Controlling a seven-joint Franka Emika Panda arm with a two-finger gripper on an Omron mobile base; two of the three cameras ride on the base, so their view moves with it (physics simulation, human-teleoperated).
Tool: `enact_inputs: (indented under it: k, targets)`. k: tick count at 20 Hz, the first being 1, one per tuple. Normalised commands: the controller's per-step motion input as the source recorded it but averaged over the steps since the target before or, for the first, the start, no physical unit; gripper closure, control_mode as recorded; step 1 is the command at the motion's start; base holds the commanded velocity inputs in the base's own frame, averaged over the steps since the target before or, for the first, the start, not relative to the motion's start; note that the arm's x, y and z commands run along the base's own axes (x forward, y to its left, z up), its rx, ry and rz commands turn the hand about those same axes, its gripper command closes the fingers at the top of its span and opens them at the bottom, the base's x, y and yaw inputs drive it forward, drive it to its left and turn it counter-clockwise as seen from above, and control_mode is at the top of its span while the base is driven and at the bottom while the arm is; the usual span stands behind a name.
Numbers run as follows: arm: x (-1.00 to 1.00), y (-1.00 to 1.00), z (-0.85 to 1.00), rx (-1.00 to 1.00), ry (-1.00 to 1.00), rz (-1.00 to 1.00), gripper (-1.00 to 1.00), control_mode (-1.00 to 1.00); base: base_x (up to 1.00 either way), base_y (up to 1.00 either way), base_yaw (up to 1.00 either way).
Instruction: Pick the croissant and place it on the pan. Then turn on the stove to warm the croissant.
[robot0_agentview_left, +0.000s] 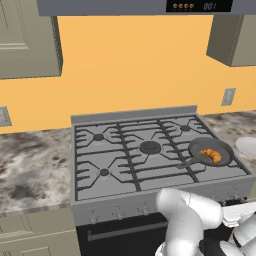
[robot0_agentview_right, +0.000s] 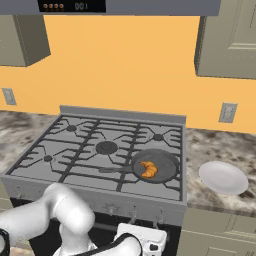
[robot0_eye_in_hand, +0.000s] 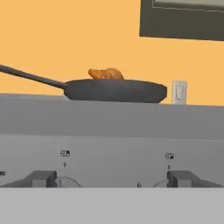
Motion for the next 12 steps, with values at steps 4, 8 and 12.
enact_inputs:
  k: [4,8,12]
  targets:
    - [0.05,-0.65,-0.59,0.0,-0.15,-0.03,-1.0,-1.0,0.0,0.0,0.0]
    - [0.1,-0.58,-0.37,0.0,-0.18,-0.01,-1.0,-1.0,0.0,0.0,0.0]
    - [0.01,-0.25,-0.07,0.0,-0.11,0.0,-1.0,-1.0,0.0,0.0,0.0]
